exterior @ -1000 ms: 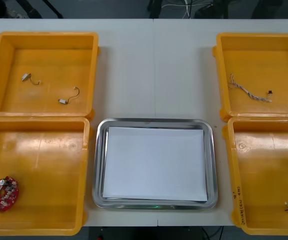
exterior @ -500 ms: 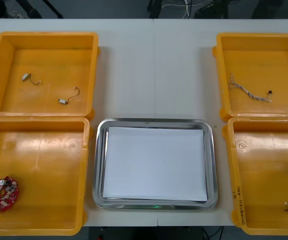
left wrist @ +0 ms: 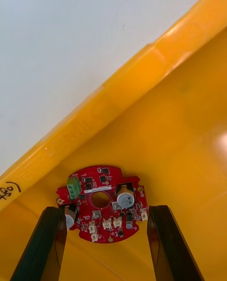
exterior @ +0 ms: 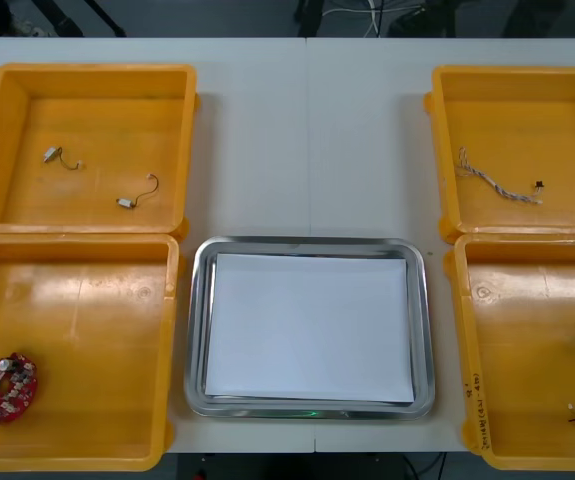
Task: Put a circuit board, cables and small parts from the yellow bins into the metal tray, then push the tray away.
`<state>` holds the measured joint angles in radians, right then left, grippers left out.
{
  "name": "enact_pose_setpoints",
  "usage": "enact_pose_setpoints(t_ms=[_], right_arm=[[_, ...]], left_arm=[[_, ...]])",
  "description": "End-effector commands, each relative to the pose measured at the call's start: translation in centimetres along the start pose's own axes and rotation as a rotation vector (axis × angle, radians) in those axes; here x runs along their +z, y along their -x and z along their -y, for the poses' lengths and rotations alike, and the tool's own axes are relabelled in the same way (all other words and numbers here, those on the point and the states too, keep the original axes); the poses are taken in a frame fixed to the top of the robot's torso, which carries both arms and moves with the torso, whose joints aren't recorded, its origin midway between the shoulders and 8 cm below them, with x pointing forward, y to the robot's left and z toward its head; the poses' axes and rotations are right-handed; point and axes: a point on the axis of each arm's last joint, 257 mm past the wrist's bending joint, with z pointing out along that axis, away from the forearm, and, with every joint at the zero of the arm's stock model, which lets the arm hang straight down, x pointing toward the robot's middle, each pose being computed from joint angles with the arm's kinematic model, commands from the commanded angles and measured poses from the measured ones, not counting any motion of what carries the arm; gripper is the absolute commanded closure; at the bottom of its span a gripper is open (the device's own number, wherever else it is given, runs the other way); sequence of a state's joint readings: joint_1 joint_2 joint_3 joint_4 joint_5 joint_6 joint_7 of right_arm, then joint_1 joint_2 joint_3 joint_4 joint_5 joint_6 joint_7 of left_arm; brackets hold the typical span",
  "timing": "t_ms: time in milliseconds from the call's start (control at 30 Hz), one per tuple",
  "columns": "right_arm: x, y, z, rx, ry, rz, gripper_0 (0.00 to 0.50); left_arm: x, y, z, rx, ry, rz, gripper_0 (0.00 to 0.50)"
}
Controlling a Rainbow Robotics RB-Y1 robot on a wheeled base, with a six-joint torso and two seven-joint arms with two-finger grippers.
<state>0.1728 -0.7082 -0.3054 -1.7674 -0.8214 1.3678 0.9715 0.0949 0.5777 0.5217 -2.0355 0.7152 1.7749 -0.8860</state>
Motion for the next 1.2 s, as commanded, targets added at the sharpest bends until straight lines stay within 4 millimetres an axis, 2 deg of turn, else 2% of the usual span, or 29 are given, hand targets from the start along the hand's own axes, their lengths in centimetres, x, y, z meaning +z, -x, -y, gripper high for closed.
enact_pose_setpoints(t_ms=[33, 200, 933, 967, 1033, 1067, 1100, 1133, 1167, 1200], right_arm=[[0.8, -1.2, 1.0, 0.033, -0.021, -0.011, 0.000], [1.4, -1.1, 1.7, 0.051, -0.018, -0.011, 0.000], [2.6, -1.4, 1.4, 0.070, 0.009, -0.010, 0.007], [2.6, -1.4, 1.4, 0.071, 0.010, -0.011, 0.039], [2.6, -1.4, 1.4, 0.074, 0.010, -0.011, 0.174], [2.6, -1.5, 1.3, 0.076, 0.011, -0.012, 0.211], [2.6, -1.5, 1.3, 0.075, 0.014, -0.013, 0.281], [2.6, -1.5, 1.2, 0.076, 0.015, -0.014, 0.325], [2.6, -1.5, 1.2, 0.078, 0.016, -0.016, 0.435], [2.6, -1.5, 1.1, 0.076, 0.018, -0.016, 0.500]], left_arm=[[1.1, -0.4, -1.4, -0.060, 0.006, 0.000, 0.000], [1.9, -1.0, -1.8, -0.056, 0.005, -0.014, 0.000], [3.7, -3.1, -2.9, -0.023, 0.050, -0.057, 0.000], [3.7, -3.1, -2.9, -0.023, 0.050, -0.056, 0.000], [4.0, -3.2, -3.0, -0.020, 0.050, -0.053, 0.000], [4.1, -3.1, -3.0, -0.021, 0.049, -0.051, 0.000], [4.3, -3.1, -3.1, -0.021, 0.049, -0.047, 0.000], [4.4, -3.2, -3.1, -0.018, 0.048, -0.047, 0.000], [4.6, -3.2, -3.3, -0.020, 0.047, -0.043, 0.000], [4.8, -3.2, -3.2, -0.018, 0.045, -0.041, 0.000]])
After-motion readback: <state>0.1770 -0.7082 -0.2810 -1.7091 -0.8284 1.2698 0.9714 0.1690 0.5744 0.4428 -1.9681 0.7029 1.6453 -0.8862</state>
